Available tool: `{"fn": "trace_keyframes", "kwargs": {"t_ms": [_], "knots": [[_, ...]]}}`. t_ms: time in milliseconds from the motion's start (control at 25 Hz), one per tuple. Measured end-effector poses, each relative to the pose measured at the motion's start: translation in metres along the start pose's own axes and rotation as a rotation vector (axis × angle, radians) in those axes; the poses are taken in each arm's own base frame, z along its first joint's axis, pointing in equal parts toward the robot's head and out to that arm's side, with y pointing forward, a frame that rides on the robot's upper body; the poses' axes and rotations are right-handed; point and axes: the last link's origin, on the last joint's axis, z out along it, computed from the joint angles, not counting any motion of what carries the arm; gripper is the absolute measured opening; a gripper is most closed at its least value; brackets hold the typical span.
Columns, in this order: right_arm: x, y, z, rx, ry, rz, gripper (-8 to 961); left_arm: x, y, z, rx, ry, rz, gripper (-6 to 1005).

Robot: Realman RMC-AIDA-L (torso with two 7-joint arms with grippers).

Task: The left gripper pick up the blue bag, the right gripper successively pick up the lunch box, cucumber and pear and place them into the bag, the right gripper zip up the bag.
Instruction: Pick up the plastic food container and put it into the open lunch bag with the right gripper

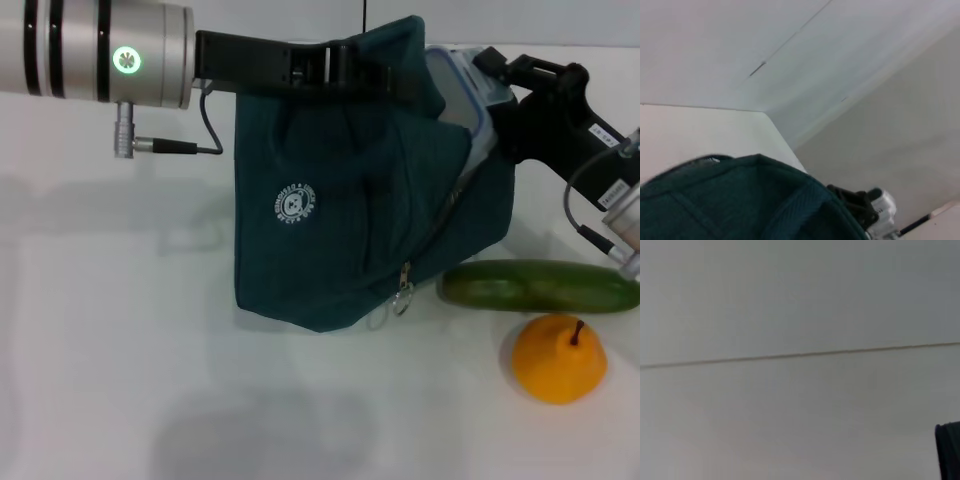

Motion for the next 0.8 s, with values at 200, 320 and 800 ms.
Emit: {"fn": "trace_keyframes", "kwargs": {"t_ms": [200,320,800], "knots": [[0.001,0.003,0.013,0.01,0.047,-0.053,114,-0.003,0.002,0.002,-0.038,-0.019,-0.02,58],[0.005,0.004,0.02,0.026,0.099,-0.084,116,-0.003,0.001,0.0,-0.037,-0.014,-0.025,58],[0.0,0.012,0.012,0.007,0.159,-0.147,123,-0.003,-0.008,-0.017,-0.018,0.048,-0.038,57]]}}
